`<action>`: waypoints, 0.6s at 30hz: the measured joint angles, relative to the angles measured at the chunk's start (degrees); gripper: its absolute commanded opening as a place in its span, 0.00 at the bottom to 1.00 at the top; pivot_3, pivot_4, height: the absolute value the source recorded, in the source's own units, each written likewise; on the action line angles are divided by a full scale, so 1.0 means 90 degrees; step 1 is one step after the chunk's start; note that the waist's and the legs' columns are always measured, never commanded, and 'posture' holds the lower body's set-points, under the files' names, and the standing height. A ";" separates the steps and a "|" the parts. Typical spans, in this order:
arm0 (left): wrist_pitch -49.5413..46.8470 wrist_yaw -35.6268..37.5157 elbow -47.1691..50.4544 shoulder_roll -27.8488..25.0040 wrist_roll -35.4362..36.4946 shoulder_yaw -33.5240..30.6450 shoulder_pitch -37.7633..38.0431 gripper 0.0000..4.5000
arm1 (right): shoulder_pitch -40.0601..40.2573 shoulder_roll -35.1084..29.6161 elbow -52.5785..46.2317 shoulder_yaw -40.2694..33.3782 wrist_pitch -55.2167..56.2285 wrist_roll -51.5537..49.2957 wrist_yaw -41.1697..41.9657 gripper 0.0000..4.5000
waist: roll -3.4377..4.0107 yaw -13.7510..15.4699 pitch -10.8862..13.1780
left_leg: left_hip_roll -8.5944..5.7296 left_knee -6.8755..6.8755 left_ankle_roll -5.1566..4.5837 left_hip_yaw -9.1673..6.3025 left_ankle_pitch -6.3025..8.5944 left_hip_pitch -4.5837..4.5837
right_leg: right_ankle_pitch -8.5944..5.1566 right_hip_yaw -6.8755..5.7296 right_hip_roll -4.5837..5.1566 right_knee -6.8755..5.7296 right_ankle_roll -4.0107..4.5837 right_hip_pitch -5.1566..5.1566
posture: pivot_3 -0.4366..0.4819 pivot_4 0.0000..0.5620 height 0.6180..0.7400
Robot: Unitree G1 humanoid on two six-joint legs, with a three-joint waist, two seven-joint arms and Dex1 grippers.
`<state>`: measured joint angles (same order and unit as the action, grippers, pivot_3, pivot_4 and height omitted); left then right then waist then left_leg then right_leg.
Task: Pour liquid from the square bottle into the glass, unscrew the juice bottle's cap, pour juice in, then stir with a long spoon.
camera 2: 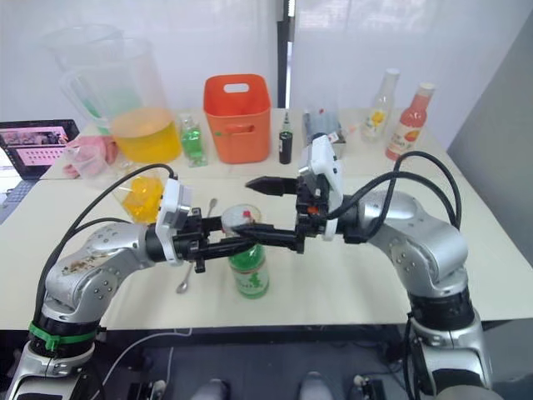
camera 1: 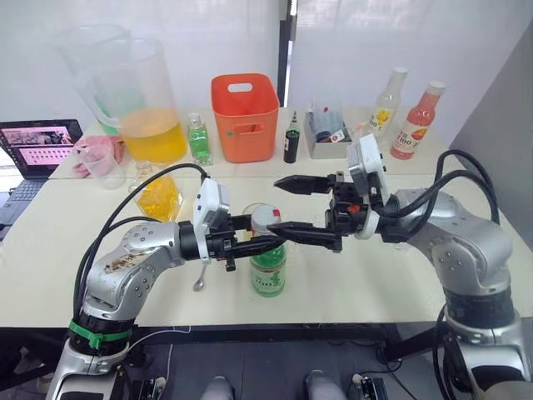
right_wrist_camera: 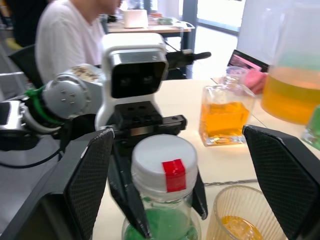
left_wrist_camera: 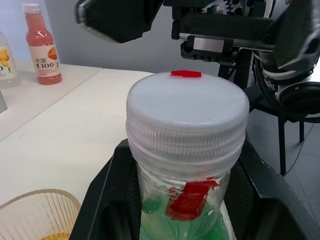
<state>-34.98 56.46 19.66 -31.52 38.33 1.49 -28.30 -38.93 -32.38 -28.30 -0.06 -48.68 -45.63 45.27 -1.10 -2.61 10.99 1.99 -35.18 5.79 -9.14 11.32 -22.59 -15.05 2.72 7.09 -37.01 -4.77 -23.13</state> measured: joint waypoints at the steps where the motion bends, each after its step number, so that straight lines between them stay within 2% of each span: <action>1: 0.0009 0.0029 -0.0037 0.0011 0.0000 0.0004 -0.0011 0.36 | 0.0104 0.0022 -0.0155 0.0002 -0.0092 -0.0064 -0.0147 0.97 | 0.0000 0.0011 0.0000 | 0.0000 0.0001 0.0000 0.0000 0.0000 0.0000 | 0.0000 0.0000 0.0000 0.0001 0.0000 0.0000 | 0.48 0.27 1.00; 10: 0.0188 0.0262 -0.0325 0.0052 -0.0077 0.0206 -0.0242 0.36 | 0.0350 0.0294 -0.0633 0.0168 -0.0363 -0.0078 -0.1111 0.97 | 0.0000 0.0027 0.0000 | 0.0000 0.0000 0.0000 0.0000 0.0000 0.0001 | 0.0000 0.0000 0.0000 0.0002 0.0000 0.0002 | 0.48 0.27 1.00; 13: 0.0247 0.0321 -0.0355 0.0056 -0.0118 0.0228 -0.0256 0.36 | 0.0396 0.0305 -0.0669 0.0198 -0.0452 -0.0076 -0.1319 0.78 | 0.0000 0.0027 0.0000 | 0.0000 -0.0001 0.0000 0.0000 0.0000 0.0001 | 0.0000 0.0000 0.0000 0.0001 0.0000 0.0003 | 0.48 0.27 1.00; 18: 0.0276 0.0367 -0.0407 0.0064 -0.0136 0.0232 -0.0275 0.36 | 0.0395 0.0303 -0.0711 0.0218 -0.0593 -0.0197 -0.1464 0.42 | 0.0000 0.0026 0.0000 | 0.0000 0.0000 0.0000 0.0000 0.0000 0.0002 | 0.0000 0.0000 0.0000 0.0002 0.0000 0.0003 | 0.48 0.27 1.00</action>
<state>-32.50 59.76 16.00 -30.95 37.10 3.58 -30.77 -35.38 -29.66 -34.70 1.90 -54.01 -47.40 32.09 -1.10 -2.38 10.99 1.99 -35.18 5.79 -9.14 11.32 -22.57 -15.05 2.72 7.09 -37.00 -4.77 -23.10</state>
